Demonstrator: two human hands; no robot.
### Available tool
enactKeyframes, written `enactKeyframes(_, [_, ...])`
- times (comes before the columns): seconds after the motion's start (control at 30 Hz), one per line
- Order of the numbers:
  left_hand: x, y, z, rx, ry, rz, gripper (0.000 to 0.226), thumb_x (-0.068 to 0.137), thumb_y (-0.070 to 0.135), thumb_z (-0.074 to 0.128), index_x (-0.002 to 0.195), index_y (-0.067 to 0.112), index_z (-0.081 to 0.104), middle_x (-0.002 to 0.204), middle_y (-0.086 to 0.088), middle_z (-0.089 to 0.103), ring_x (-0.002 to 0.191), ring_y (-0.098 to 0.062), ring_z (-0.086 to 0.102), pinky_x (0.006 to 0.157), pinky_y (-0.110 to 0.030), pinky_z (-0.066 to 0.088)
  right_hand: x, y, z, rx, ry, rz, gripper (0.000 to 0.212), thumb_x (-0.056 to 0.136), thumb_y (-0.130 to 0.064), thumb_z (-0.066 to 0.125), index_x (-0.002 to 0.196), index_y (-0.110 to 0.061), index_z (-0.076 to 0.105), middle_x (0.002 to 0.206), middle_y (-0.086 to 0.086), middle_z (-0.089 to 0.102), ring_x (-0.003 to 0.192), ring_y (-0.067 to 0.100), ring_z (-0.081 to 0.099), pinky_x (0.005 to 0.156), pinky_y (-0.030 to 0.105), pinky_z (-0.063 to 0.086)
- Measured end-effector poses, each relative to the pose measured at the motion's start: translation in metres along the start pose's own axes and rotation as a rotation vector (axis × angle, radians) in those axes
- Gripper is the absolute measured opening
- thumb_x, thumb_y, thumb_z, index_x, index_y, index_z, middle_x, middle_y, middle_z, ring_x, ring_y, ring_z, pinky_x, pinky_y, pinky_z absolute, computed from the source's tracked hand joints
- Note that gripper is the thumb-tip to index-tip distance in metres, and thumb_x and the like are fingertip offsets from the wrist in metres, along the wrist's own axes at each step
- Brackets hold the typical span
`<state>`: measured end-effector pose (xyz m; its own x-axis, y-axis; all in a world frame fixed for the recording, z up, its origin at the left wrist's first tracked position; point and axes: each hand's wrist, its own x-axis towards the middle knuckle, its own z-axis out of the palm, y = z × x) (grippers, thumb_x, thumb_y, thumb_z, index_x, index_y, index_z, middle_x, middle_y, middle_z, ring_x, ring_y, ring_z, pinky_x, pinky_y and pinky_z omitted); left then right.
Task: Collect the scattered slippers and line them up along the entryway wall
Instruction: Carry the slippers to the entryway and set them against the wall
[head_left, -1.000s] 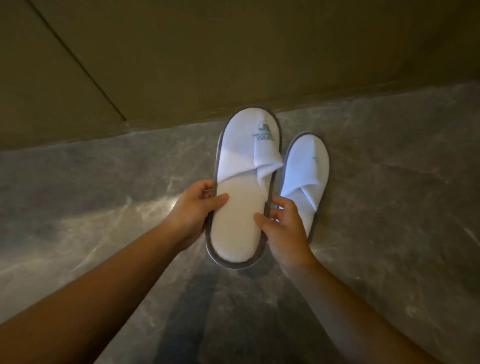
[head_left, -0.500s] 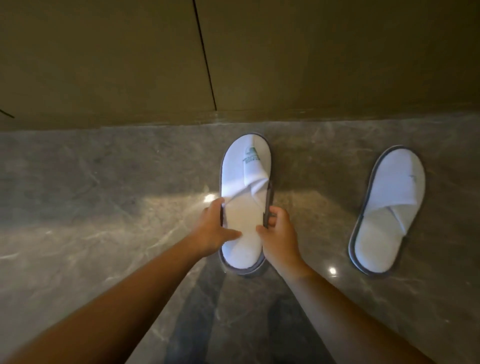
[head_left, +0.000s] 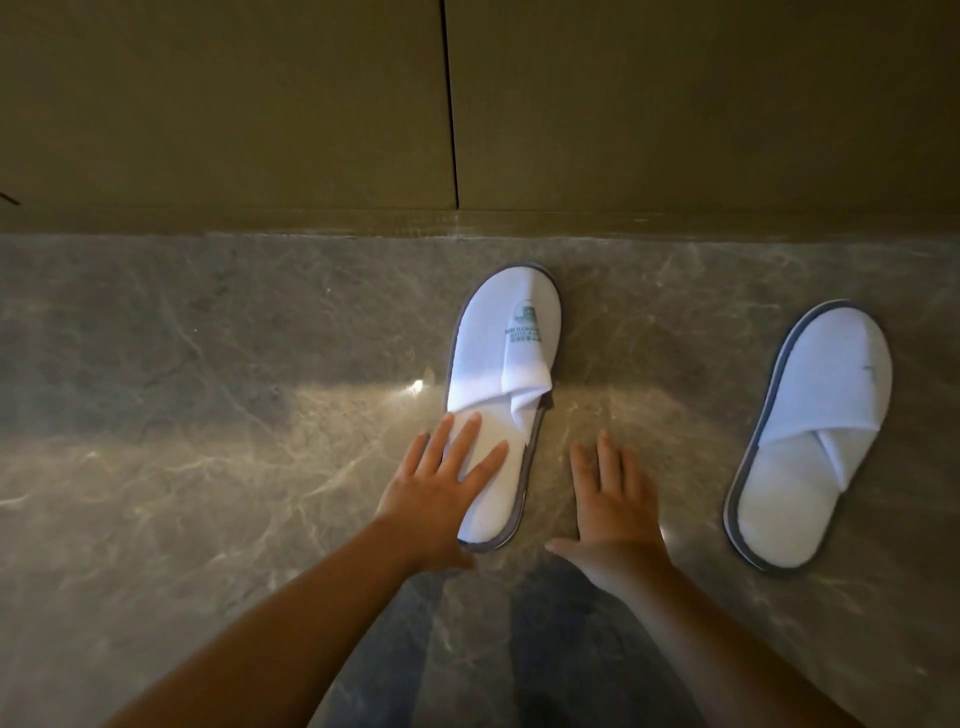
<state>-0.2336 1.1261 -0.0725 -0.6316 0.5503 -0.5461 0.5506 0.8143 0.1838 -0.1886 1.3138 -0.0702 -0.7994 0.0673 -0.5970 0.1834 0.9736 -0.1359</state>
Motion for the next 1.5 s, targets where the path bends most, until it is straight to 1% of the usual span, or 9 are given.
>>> enactKeyframes(0.17, [-0.001,0.004,-0.002,-0.045,0.052,-0.092,0.104,0.070,0.067,0.049,0.120,0.038,-0.037,0.153,-0.007,-0.022,0.140,-0.030,-0.016,0.115,-0.044,-0.005,0.002,0.000,0.006,0.020,0.036,0.000,0.108,0.069,-0.051,0.065,0.139,-0.022,-0.012,0.154,0.012,-0.012,0.140,0.036,-0.005,0.114,0.051,0.008])
enactKeyframes(0.3, [0.004,0.004,-0.011,-0.064,0.059,-0.130,0.106,0.069,0.066,0.053,0.137,0.031,-0.020,0.153,-0.010,-0.019,0.141,-0.031,-0.014,0.116,-0.043,0.000,0.003,-0.001,0.010,0.029,0.056,-0.003,0.108,0.068,-0.052,0.065,0.139,-0.023,-0.011,0.154,0.012,-0.011,0.140,0.036,-0.003,0.114,0.051,0.008])
enactKeyframes(0.53, [0.012,0.002,-0.018,-0.052,0.063,-0.151,0.107,0.067,0.066,0.055,0.138,0.030,-0.017,0.153,-0.010,-0.019,0.141,-0.031,-0.012,0.116,-0.043,0.004,0.003,0.002,0.011,0.046,0.076,-0.018,0.107,0.069,-0.052,0.065,0.140,-0.023,-0.008,0.154,0.012,-0.009,0.140,0.036,-0.003,0.113,0.052,0.009])
enactKeyframes(0.7, [0.011,0.004,-0.022,-0.029,0.053,-0.159,0.106,0.068,0.068,0.051,0.138,0.028,-0.016,0.153,-0.010,-0.018,0.141,-0.033,-0.012,0.116,-0.045,0.001,-0.001,0.008,-0.001,0.172,0.103,-0.034,0.089,0.075,-0.044,0.063,0.140,-0.026,0.006,0.155,0.010,0.002,0.141,0.030,0.003,0.114,0.046,0.014])
enactKeyframes(0.87, [0.016,0.016,-0.023,-0.110,0.134,-0.104,0.097,0.071,0.067,0.048,0.141,0.025,-0.006,0.155,-0.008,-0.010,0.142,-0.032,-0.009,0.115,-0.044,-0.002,-0.017,0.049,-0.016,0.211,0.420,0.235,0.078,0.072,-0.039,0.068,0.135,-0.019,0.026,0.147,0.015,0.028,0.135,0.031,0.025,0.108,0.045,0.027])
enactKeyframes(1.0, [0.020,0.022,-0.021,-0.165,0.170,-0.129,0.093,0.071,0.055,0.059,0.142,0.019,0.012,0.154,-0.016,0.006,0.141,-0.036,0.002,0.115,-0.047,0.007,-0.023,0.087,-0.019,0.216,0.381,0.536,0.090,0.069,-0.051,0.065,0.138,-0.021,0.015,0.152,0.017,0.012,0.137,0.038,0.014,0.109,0.054,0.020])
enactKeyframes(1.1, [0.021,0.027,-0.023,-0.180,0.185,-0.152,0.091,0.068,0.048,0.067,0.140,0.017,0.020,0.152,-0.019,0.015,0.140,-0.039,0.010,0.112,-0.051,0.016,-0.024,0.103,-0.014,0.286,0.364,0.674,0.094,0.068,-0.055,0.064,0.138,-0.021,0.011,0.151,0.020,0.009,0.136,0.041,0.016,0.106,0.055,0.026])
enactKeyframes(1.3, [0.021,0.029,-0.024,-0.159,0.137,-0.161,0.090,0.071,0.048,0.064,0.141,0.019,0.015,0.154,-0.016,0.008,0.141,-0.036,0.005,0.113,-0.049,0.016,-0.023,0.111,-0.003,0.401,0.363,0.688,0.087,0.073,-0.047,0.064,0.138,-0.020,0.013,0.147,0.026,0.014,0.131,0.043,0.024,0.103,0.053,0.033])
enactKeyframes(1.5, [0.021,0.026,-0.028,-0.157,0.083,-0.152,0.089,0.074,0.050,0.059,0.142,0.023,0.008,0.155,-0.012,0.002,0.142,-0.031,0.000,0.114,-0.043,0.014,-0.028,0.107,-0.009,0.585,0.497,0.634,0.085,0.065,-0.033,0.076,0.133,-0.019,0.027,0.142,0.022,0.031,0.126,0.041,0.032,0.101,0.053,0.033])
